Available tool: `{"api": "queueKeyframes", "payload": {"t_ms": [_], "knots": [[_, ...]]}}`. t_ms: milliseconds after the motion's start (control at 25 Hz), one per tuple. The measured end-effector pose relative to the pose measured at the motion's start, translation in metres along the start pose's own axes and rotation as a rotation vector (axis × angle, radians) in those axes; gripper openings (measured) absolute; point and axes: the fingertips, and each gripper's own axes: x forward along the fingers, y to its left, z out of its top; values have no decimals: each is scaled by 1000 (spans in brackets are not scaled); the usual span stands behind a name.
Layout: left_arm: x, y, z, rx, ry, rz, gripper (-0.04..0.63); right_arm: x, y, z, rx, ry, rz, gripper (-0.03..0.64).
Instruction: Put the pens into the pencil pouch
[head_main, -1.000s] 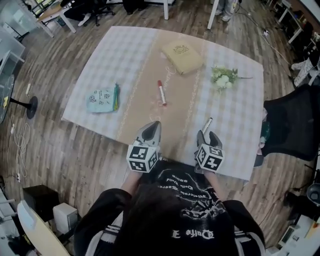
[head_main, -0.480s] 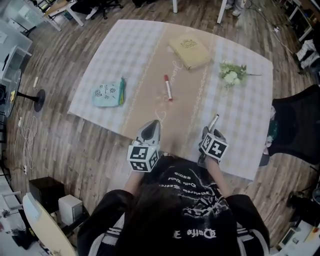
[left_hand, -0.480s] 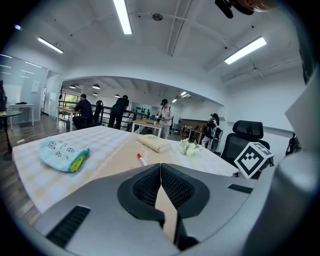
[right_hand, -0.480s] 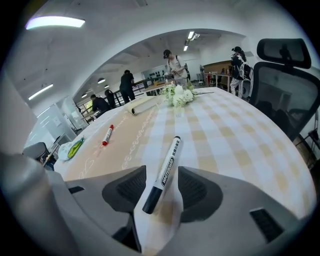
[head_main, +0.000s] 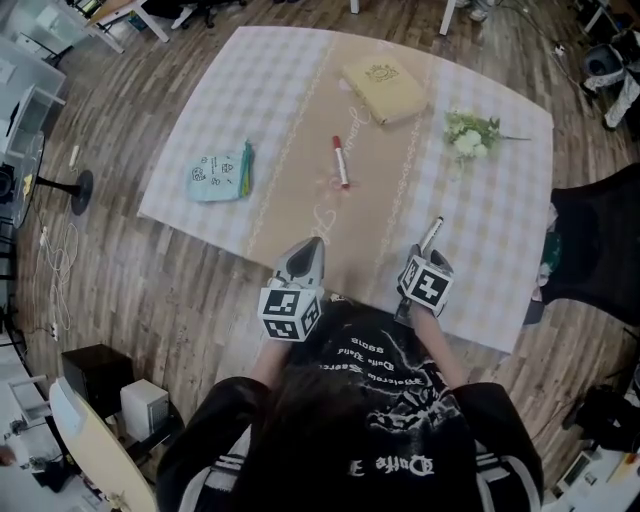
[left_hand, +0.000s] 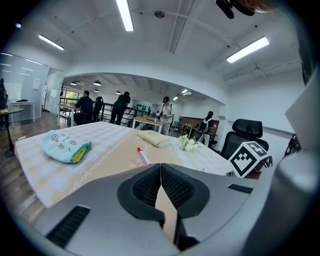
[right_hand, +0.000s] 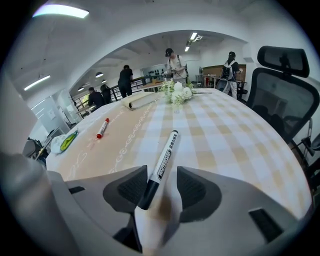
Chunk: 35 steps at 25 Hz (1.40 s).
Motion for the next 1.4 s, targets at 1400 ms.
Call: {"api": "queueKeyframes", "payload": {"t_ms": [1400], "knots": [[-5,9,-7,-39,2,108,21,-16,-7,29,-52,-131,81,71]]}}
